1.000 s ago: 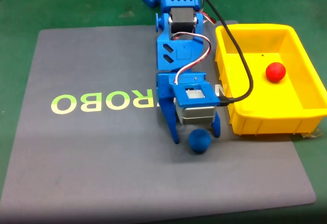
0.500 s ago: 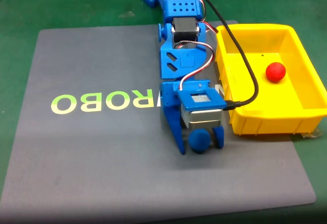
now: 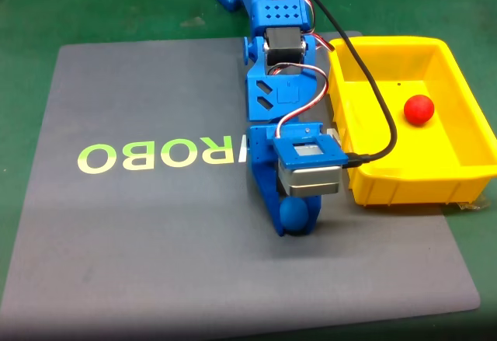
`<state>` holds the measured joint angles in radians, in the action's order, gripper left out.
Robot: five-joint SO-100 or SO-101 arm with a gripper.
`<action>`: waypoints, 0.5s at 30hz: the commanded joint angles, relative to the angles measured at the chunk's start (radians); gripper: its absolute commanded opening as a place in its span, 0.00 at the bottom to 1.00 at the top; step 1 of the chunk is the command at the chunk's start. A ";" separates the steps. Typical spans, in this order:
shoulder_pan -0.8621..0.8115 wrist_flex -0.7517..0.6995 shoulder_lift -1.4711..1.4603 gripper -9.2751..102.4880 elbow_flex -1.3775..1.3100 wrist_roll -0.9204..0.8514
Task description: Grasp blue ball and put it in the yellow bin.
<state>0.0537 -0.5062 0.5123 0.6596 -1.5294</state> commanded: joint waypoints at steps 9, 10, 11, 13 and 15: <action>-0.035 -0.189 0.362 0.08 -0.046 0.103; -0.034 -0.216 0.394 0.08 -0.043 0.112; -0.028 -0.244 0.423 0.08 -0.040 0.120; -0.011 -0.290 0.486 0.08 -0.029 0.135; 0.017 -0.311 0.558 0.08 0.012 0.147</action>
<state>0.0445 -0.7961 0.9020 0.6703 -1.4036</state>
